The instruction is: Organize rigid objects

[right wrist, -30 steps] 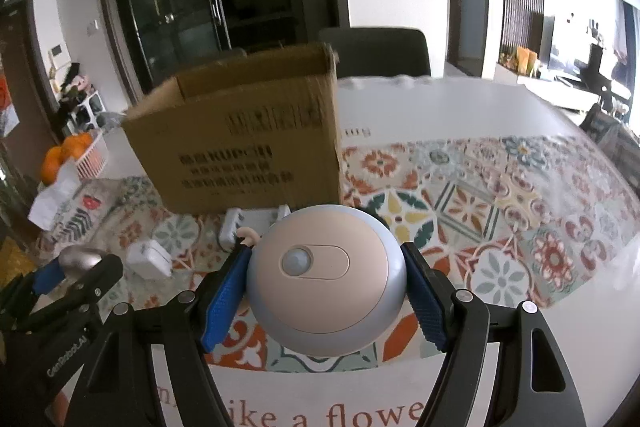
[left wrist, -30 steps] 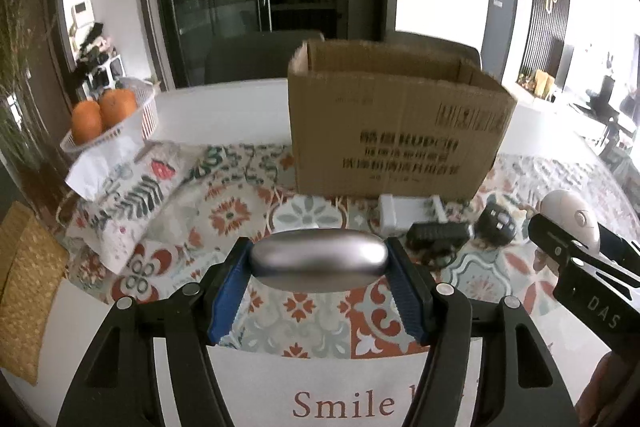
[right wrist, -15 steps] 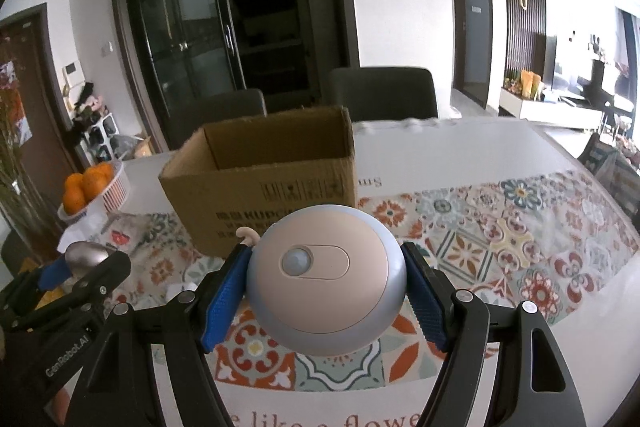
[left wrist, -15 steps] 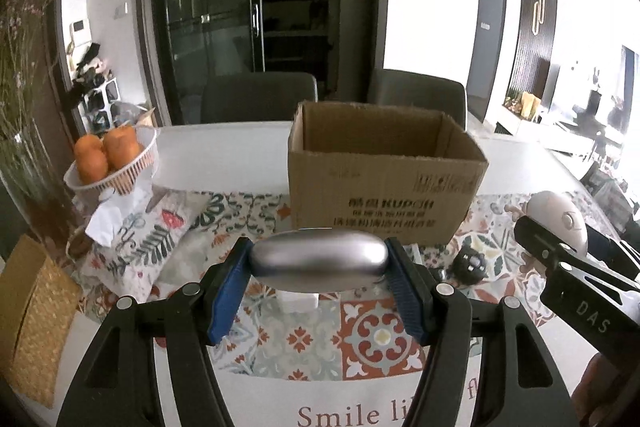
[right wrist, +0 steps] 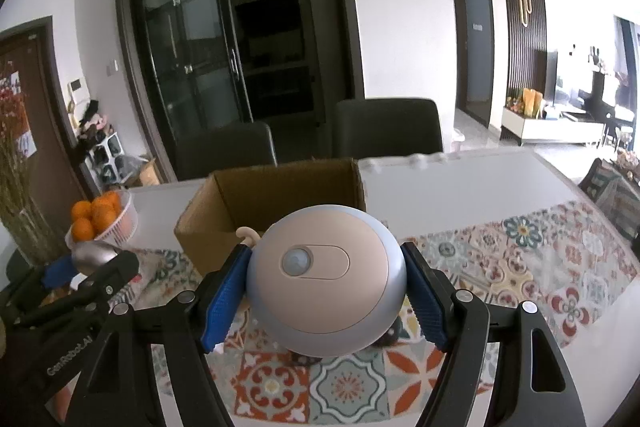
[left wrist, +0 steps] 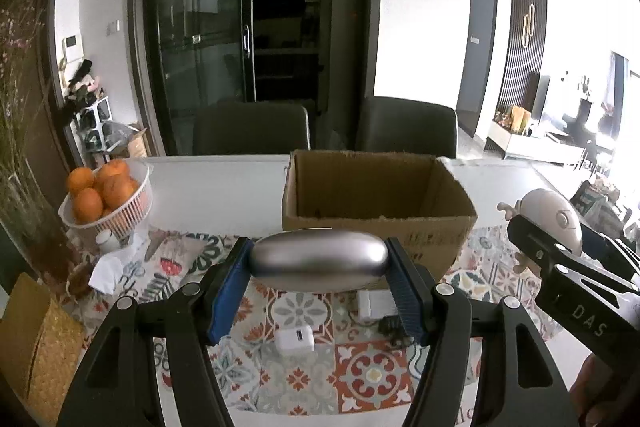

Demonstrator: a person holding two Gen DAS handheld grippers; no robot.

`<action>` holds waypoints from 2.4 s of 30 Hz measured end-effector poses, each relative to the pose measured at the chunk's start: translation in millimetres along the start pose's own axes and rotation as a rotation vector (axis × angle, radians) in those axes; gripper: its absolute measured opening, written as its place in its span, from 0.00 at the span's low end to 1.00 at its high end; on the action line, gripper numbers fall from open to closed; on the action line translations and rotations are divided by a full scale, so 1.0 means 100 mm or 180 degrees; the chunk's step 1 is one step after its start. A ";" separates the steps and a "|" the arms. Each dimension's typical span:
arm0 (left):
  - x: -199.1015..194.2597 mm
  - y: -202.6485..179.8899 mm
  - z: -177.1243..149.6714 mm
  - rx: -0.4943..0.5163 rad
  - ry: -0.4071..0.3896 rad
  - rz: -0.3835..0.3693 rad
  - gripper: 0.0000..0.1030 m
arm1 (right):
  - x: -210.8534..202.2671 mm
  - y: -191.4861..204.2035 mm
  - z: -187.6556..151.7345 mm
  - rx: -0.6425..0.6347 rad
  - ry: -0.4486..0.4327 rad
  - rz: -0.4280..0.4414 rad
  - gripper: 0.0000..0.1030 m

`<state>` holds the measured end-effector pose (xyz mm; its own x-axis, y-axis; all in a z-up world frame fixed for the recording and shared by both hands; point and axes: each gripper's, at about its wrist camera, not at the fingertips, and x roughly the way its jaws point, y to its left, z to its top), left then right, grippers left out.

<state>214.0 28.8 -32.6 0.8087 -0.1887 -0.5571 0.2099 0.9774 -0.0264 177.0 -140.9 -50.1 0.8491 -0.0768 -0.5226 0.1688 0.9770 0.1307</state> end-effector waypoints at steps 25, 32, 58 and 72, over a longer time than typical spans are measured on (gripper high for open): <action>0.38 -0.15 0.87 0.0239 -0.0074 -0.0108 0.63 | 0.47 0.03 0.78 -0.0008 0.0047 0.0115 0.73; 0.65 -0.15 1.07 0.0306 0.0098 -0.0139 0.63 | 0.68 0.02 0.93 -0.0063 0.0188 0.0094 0.73; 1.83 -0.18 1.12 0.0348 0.1233 -0.0186 0.63 | 1.87 0.04 1.03 -0.0254 0.1460 0.0138 0.73; 2.11 -0.21 0.94 0.0334 0.1639 -0.0235 0.63 | 2.12 -0.01 0.85 -0.0186 0.1860 0.0198 0.73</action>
<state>432.0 -40.2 -71.5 0.4206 -0.1596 -0.8931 0.3312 0.9435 -0.0126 398.7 -175.1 -89.6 0.4372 0.0872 -0.8951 0.0856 0.9867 0.1379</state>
